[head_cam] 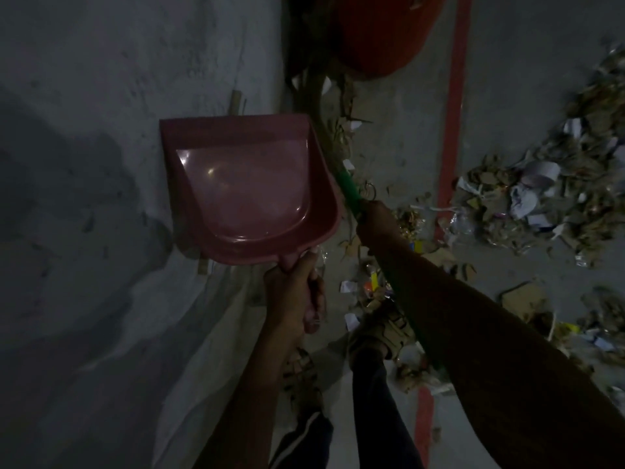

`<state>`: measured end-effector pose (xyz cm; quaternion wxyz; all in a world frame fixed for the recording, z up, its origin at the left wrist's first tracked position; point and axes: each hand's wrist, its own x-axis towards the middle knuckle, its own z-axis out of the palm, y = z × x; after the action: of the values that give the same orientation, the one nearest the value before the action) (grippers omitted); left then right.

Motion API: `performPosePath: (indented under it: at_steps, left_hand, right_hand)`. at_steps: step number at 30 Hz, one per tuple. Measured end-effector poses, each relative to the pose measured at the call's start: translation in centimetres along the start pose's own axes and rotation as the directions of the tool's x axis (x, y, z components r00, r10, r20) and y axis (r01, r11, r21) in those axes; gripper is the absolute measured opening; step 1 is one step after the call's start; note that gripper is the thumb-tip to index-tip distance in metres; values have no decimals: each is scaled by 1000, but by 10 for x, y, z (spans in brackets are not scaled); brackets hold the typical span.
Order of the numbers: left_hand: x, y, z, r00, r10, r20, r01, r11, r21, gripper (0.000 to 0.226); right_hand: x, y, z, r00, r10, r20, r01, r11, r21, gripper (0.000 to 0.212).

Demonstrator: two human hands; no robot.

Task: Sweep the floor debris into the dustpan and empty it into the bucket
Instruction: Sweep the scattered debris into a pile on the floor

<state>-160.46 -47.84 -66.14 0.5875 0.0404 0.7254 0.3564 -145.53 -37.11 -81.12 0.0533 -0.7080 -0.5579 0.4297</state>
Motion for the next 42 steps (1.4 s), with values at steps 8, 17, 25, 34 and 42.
performPosePath:
  at_steps: [8,17,25,34,42]
  left_hand:
    - [-16,-15,-10,999,-39,-17,39,999,-13,40]
    - [-34,-12,-1,999,-51,-9,51,999,9,43]
    - [-23,18,28,1000,-5,14,5,1000,0,41]
    - [13,46,52,999,43,-9,-43,999,-9,39]
    - [42,54,70,998,61,-26,-61,998,-21,39]
  right_hand:
    - [-61,57,-17,981,178,-80,-174,983,55,41]
    - [-153,132,-36,976,-150,-157,128,982,-139,59]
    - [-88,61,-48,958,-199,-208,205,979,8,51]
    - [62,-37,-97,988,-112,-110,122,988,92,41]
    - [143,-100,-135,975,-51,217,40,998,54,40]
